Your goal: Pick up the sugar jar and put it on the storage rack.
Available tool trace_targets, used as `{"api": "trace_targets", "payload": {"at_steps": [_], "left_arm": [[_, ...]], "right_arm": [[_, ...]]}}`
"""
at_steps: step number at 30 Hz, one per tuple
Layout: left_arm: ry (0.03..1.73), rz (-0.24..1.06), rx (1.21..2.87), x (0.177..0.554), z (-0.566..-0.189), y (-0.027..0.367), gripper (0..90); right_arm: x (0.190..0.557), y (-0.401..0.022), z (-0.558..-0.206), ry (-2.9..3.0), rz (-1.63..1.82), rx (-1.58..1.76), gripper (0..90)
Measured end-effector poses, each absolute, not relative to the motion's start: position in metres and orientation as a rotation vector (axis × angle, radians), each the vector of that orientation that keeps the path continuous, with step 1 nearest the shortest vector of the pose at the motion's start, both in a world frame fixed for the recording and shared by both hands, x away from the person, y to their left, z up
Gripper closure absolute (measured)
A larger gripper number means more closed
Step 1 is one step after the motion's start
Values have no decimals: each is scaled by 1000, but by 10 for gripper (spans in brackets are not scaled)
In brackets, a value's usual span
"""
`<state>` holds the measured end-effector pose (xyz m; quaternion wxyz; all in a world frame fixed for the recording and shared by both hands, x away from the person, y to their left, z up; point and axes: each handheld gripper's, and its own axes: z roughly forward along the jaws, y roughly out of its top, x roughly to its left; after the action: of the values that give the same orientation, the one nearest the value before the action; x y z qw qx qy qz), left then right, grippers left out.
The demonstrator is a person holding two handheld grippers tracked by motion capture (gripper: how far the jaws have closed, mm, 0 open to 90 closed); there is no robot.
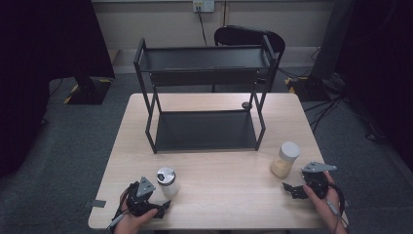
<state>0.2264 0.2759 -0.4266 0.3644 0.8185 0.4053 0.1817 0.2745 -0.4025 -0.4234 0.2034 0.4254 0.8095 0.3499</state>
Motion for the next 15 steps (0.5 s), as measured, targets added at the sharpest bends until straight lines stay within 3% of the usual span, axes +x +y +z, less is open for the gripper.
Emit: {"api": "trace_targets", "payload": {"at_steps": [15], "left_arm": [[1034, 404, 2028, 236, -423, 273, 16]], "right_arm": [[274, -402, -423, 2259, 976, 1186, 0]]}}
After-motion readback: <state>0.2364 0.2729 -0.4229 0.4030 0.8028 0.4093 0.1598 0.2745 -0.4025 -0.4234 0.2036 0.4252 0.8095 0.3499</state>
